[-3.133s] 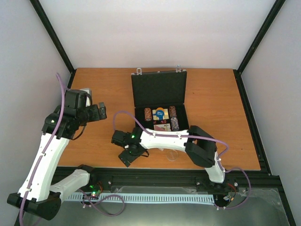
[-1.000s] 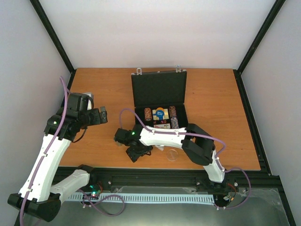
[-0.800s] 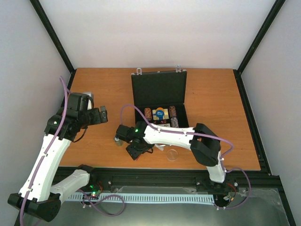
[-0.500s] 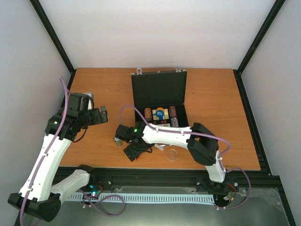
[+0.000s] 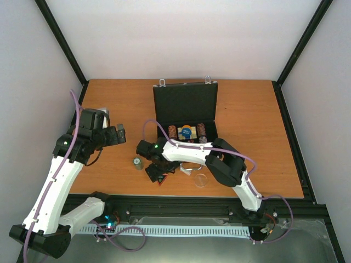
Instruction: Pack up texas hold em set
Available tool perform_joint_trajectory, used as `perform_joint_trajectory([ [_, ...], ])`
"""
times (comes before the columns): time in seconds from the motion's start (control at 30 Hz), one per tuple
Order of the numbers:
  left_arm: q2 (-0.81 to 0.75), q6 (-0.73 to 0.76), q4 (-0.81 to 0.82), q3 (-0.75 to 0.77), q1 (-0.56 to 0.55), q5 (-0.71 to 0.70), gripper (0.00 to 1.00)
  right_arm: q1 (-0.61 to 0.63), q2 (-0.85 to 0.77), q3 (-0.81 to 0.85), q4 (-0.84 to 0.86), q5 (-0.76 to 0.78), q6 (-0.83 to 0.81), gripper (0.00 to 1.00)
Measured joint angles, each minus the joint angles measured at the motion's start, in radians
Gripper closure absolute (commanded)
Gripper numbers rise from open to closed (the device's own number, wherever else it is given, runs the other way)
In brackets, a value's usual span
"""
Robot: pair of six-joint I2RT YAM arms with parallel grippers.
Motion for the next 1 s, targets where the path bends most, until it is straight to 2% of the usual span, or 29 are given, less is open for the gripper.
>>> perform_joint_trajectory([
  [0.53,0.000,0.000,0.001,-0.008,0.000,0.000,0.00,0.024,0.006,-0.002,0.006,-0.022,-0.001,0.08],
  [0.73,0.000,0.000,0.001,-0.010,0.000,0.000,0.00,0.030,0.006,-0.006,0.008,-0.017,0.001,0.13],
  [0.77,0.000,0.000,0.001,-0.011,0.000,0.000,0.00,0.030,0.004,-0.009,0.010,-0.015,0.001,0.15],
  [1.0,0.000,0.000,0.002,-0.022,0.000,0.000,0.00,0.030,-0.006,-0.032,0.015,0.007,0.003,0.44],
])
